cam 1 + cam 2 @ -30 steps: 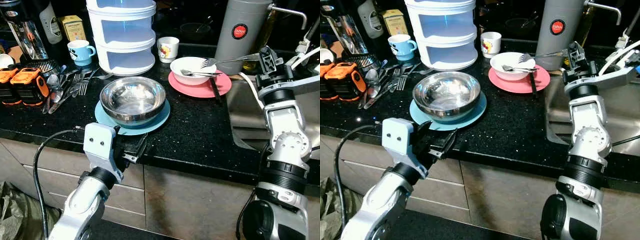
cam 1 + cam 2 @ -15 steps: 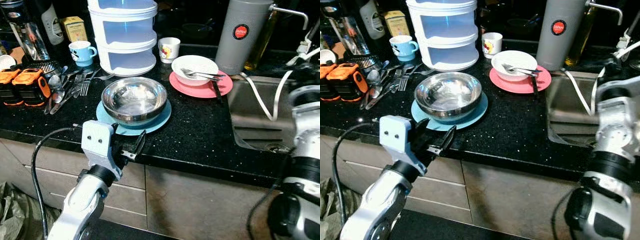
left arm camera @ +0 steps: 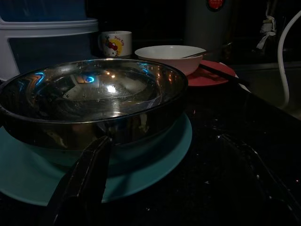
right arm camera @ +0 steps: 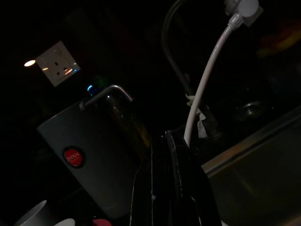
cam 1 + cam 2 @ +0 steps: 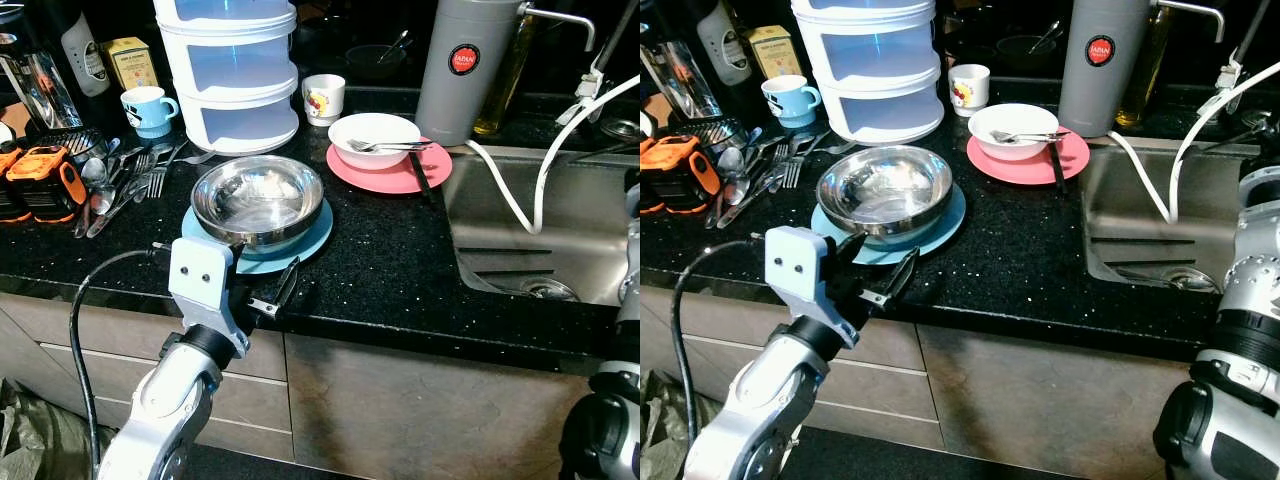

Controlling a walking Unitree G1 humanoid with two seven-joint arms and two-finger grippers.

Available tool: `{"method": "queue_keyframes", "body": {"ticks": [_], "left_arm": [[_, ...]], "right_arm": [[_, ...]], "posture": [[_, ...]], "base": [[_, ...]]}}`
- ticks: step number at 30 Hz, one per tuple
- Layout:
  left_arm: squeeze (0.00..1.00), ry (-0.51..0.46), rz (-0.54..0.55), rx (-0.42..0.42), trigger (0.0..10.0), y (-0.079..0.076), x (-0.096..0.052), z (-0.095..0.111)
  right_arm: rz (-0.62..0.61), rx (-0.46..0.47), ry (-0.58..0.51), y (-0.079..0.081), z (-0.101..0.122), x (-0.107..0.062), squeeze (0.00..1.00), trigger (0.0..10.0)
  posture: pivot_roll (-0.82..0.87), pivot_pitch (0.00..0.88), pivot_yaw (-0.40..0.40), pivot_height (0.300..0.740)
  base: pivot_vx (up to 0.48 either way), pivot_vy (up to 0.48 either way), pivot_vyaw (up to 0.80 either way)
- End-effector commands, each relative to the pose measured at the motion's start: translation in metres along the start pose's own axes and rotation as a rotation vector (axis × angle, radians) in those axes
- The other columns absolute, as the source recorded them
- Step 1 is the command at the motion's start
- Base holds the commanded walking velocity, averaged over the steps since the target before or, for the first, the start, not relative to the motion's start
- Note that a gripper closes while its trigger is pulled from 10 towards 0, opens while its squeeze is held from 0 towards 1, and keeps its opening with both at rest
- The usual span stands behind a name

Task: Kitchen organization

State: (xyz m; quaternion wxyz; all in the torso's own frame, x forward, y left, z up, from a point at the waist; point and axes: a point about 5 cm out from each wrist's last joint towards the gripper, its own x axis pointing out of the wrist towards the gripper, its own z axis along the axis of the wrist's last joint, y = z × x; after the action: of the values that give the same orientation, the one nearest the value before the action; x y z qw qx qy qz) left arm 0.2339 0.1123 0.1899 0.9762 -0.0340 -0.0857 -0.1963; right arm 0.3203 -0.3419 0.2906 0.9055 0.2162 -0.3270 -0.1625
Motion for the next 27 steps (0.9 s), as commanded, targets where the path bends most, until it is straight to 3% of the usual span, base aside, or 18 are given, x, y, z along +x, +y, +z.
{"method": "queue_keyframes", "body": {"ticks": [1,4,5,6,7,8,9,10,12,14,19,27], "left_arm": [[0.00,0.020,-0.002,0.003,10.0,0.002,0.000,-0.002],[0.00,0.023,0.003,0.002,10.0,0.001,-0.001,-0.002],[0.00,0.023,0.001,0.001,10.0,0.001,-0.001,-0.003],[0.00,0.024,-0.001,0.000,10.0,0.000,-0.001,-0.003],[0.00,0.024,-0.001,0.000,10.0,0.000,-0.001,-0.003],[0.00,0.024,-0.001,-0.001,10.0,0.000,-0.001,-0.003],[0.00,0.024,-0.001,-0.001,10.0,0.000,-0.001,-0.003],[0.00,0.024,-0.001,-0.001,10.0,0.000,-0.001,-0.003],[0.00,0.023,-0.001,-0.002,10.0,0.000,-0.001,-0.002],[0.00,0.022,0.000,-0.002,10.0,0.000,-0.001,-0.002],[0.00,0.021,0.002,-0.004,10.0,0.000,-0.001,-0.002],[0.00,0.016,-0.003,-0.007,10.0,0.000,0.001,-0.002]], "right_arm": [[-0.010,0.018,-0.013,-0.001,-0.001,0.000,0.00,0.0],[0.008,-0.089,0.000,0.002,-0.002,0.002,0.00,0.0],[0.021,-0.196,0.024,0.003,-0.005,0.002,0.00,3.9],[0.030,-0.268,0.039,0.004,-0.007,0.002,0.00,3.9],[0.030,-0.268,0.039,0.004,-0.007,0.002,0.00,3.9],[0.033,-0.375,0.073,0.005,-0.012,0.001,0.00,10.0],[0.029,-0.485,0.113,0.003,-0.019,-0.001,0.00,10.0],[0.029,-0.485,0.113,0.003,-0.019,-0.001,0.00,10.0],[0.043,-0.627,0.170,0.001,-0.030,-0.005,0.00,10.0],[0.063,-0.692,0.223,0.000,-0.039,-0.008,0.00,10.0],[0.153,-0.775,0.289,0.011,-0.055,-0.013,0.00,10.0],[0.191,-0.756,0.265,0.021,-0.058,-0.014,0.00,10.0]], "posture": [[0.15,0.007,0.046,0.740],[0.15,0.011,0.042,0.740],[0.15,0.011,0.042,0.740],[0.14,0.013,0.042,0.740],[0.14,0.013,0.042,0.740],[0.14,0.014,0.042,0.740],[0.14,0.013,0.041,0.740],[0.14,0.013,0.041,0.740],[0.14,0.016,0.039,0.740],[0.14,0.018,0.036,0.740],[0.14,0.018,0.034,0.740],[0.14,0.013,0.036,0.740]], "base": [[0.000,0.000,0.00],[0.000,0.000,0.00],[0.000,0.000,0.00],[0.000,0.000,0.00],[0.000,0.000,0.00],[0.000,0.000,0.00],[0.000,0.000,0.00],[0.000,0.000,0.00],[0.000,0.000,0.00],[0.000,0.000,0.00],[0.000,0.000,0.00],[0.000,0.000,-0.70]]}}
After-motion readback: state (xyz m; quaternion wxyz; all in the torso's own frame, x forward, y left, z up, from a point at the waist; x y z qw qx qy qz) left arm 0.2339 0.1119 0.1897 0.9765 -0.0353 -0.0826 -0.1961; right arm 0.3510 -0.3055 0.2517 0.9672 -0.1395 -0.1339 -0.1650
